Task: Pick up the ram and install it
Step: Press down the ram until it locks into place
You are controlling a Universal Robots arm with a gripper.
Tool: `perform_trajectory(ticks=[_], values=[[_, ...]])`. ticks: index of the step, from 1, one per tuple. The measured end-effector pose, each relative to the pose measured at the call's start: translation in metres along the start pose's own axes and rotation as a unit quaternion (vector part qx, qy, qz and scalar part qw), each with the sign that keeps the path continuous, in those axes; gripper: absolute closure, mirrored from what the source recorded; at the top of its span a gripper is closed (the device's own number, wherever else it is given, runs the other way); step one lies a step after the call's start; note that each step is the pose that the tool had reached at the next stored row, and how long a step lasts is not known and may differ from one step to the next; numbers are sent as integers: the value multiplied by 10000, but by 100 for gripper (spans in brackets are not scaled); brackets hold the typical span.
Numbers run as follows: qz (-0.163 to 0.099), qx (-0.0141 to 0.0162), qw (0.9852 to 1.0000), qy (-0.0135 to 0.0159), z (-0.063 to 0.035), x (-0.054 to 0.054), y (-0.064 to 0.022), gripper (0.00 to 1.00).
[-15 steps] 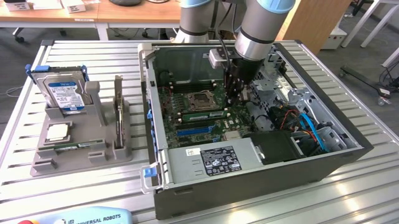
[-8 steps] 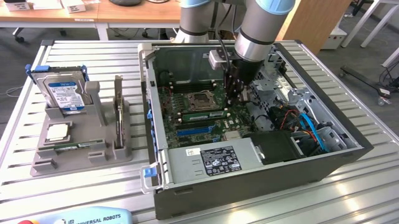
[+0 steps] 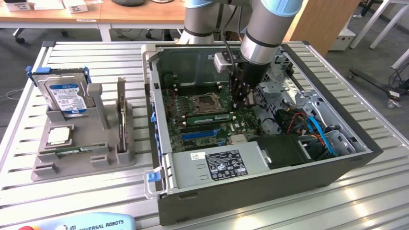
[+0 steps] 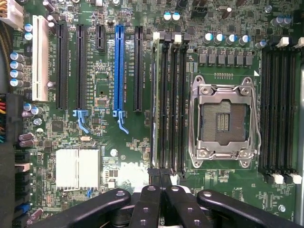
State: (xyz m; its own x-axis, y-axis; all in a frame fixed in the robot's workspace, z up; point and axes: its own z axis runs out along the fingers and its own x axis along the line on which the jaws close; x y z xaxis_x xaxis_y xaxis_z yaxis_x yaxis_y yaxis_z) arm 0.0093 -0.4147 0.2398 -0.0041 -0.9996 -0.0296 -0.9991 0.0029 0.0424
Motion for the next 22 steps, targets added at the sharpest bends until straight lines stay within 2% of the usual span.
perform_trajectory(ticks=[17, 22], values=[[0, 1, 10000, 0, 41, 1, -2, 90], [0, 1, 10000, -1, 41, 1, -30, 90]])
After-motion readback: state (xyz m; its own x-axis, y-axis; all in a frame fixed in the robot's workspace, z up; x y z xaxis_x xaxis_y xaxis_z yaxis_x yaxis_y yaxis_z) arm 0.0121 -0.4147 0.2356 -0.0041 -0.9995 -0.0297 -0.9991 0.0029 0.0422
